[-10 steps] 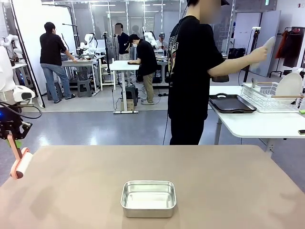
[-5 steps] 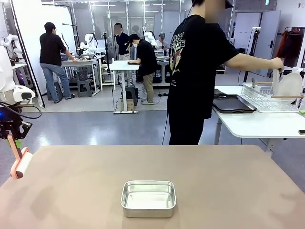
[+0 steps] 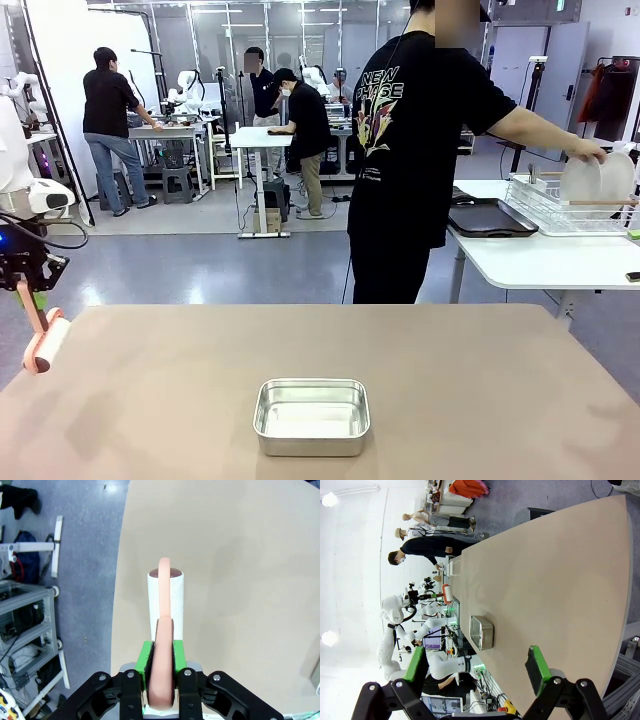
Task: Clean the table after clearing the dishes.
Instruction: Place the Lint Roller back on top of the Airtight Container.
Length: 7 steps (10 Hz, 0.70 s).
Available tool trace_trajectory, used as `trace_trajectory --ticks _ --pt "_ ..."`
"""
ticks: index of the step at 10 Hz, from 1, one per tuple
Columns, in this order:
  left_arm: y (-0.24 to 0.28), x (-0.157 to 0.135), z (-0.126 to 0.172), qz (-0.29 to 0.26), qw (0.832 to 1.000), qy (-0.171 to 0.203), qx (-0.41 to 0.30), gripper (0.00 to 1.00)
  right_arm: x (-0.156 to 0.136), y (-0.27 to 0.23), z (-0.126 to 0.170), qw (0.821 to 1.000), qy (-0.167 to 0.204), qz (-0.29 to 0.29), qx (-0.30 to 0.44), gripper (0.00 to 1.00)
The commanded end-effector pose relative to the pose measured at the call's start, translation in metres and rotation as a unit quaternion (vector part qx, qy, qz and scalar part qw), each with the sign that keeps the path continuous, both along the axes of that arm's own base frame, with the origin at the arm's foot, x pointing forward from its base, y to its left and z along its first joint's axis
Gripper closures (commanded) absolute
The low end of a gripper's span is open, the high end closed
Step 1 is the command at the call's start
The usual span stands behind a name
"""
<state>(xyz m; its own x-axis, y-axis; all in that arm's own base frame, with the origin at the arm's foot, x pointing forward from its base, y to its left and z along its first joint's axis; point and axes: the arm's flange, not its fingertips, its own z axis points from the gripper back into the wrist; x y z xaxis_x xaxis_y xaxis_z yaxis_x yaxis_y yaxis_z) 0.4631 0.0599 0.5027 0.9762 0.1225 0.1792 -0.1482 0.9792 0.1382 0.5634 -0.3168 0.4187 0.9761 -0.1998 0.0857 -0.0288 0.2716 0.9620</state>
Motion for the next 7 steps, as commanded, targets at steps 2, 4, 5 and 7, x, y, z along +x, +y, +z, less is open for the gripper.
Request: trace_trajectory --ticks 2,4,5,7 --pt "-0.049 -0.003 0.043 -0.09 0.994 -0.047 0.047 0.78 -0.001 0.002 0.002 1.0 -0.001 0.0 0.0 0.0" --pt "-0.088 0.001 0.068 -0.156 0.984 -0.051 0.064 0.78 -0.001 0.002 0.002 1.0 -0.001 0.0 0.0 0.0" --pt "-0.118 0.005 0.082 -0.203 0.974 -0.053 0.083 0.78 -0.001 0.002 0.002 1.0 -0.001 0.0 0.0 0.0" --pt "-0.179 0.011 0.094 -0.324 0.939 -0.045 0.1 0.78 -0.001 0.002 0.002 1.0 -0.001 0.0 0.0 0.0"
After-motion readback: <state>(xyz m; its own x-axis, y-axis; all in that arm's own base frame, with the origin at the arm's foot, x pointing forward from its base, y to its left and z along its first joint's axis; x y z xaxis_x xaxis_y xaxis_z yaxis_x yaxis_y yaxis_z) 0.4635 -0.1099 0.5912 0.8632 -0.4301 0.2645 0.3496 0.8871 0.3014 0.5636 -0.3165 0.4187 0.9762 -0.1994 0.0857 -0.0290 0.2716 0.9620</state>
